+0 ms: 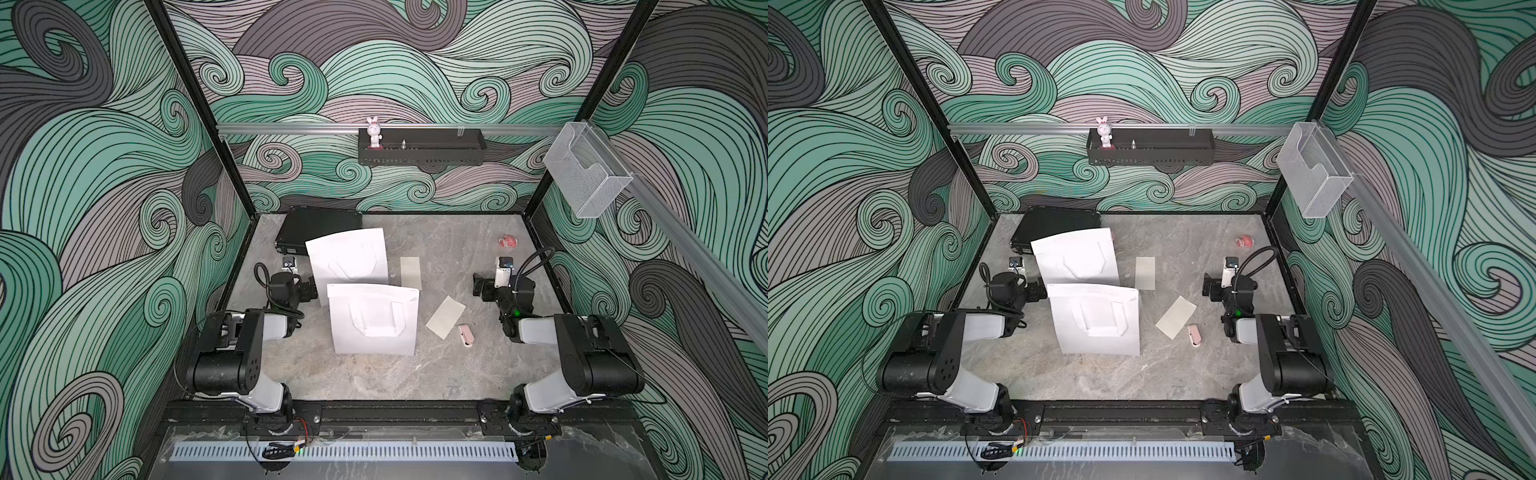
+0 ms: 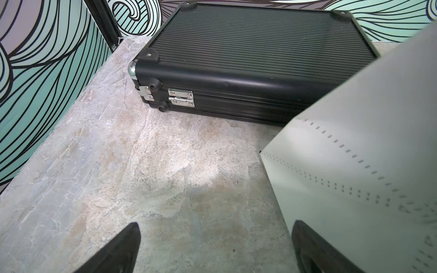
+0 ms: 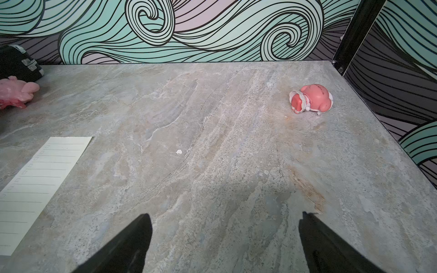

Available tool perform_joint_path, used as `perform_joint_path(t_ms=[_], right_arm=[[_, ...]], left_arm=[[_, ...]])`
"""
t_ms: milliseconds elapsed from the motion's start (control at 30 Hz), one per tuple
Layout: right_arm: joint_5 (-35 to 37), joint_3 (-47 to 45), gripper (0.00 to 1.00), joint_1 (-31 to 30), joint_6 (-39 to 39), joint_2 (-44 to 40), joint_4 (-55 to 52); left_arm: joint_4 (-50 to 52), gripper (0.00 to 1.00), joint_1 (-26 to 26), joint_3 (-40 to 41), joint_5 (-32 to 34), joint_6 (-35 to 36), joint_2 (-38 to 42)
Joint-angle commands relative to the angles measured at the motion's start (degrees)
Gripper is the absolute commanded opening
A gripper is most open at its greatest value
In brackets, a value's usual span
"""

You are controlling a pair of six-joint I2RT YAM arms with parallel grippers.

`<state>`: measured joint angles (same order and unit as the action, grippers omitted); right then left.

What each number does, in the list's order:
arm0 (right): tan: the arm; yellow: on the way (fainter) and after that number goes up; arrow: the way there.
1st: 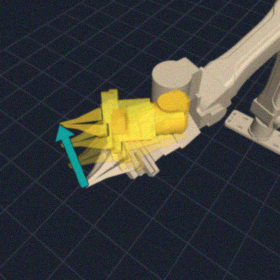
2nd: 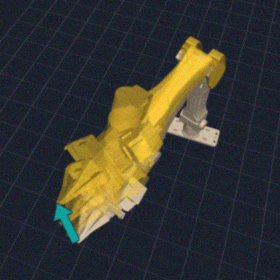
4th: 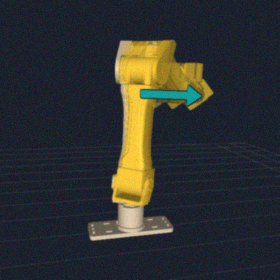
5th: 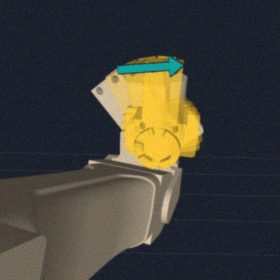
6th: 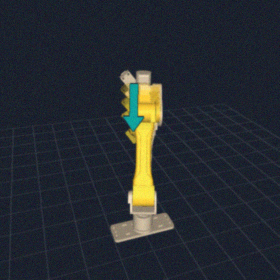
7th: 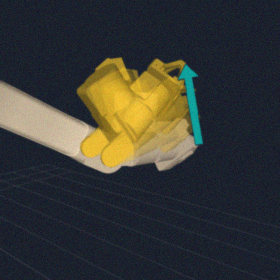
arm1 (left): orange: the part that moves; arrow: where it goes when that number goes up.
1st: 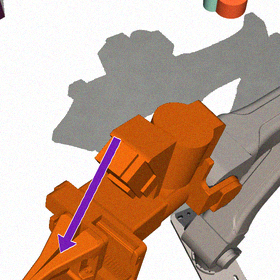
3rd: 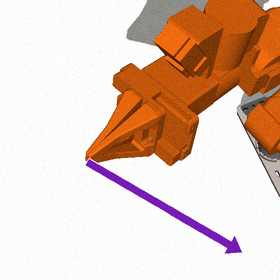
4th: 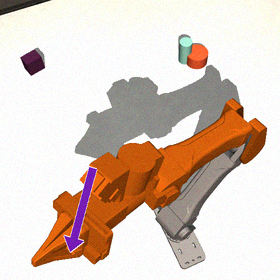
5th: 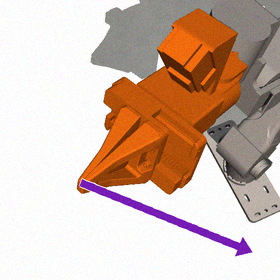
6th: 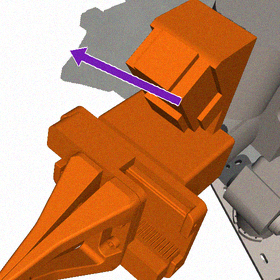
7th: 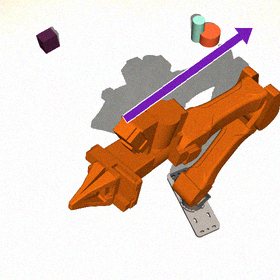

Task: Staple the receipts to the bags
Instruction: Pick up the receipt from the center of the board.

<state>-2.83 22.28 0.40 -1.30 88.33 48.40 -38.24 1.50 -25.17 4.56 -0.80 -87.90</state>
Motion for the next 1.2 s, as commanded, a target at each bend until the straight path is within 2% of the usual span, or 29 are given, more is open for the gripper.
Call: perform_joint_path(t_ms=[0,967,1033,1133,1167], right_arm=[[-0.2,1.1,1.0,-0.1,-0.1,-0.1,-0.1],[-0.1,1.0,1.0,-0.1,-0.1,-0.3,0.0],[3.1,0.6,1.0,-0.6,0.4,-1.1,0.4],[9.4,0.9,1.0,-2.2,0.9,-7.8,-6.3],[11.4,1.8,1.0,-3.0,1.4,-10.7,-10.7]], left_arm=[[-0.6,0.99,0.6,-1.3,-1.2,0.4,0.7],[0.8,0.99,1.8,-2.2,-3.0,-0.3,1.0],[7.6,0.99,1.9,-5.5,-1.7,-0.1,3.0],[31.3,0.99,1.8,-16.9,1.8,-1.6,6.0],[37.1,0.99,1.8,-20.0,9.2,-6.0,6.9]])
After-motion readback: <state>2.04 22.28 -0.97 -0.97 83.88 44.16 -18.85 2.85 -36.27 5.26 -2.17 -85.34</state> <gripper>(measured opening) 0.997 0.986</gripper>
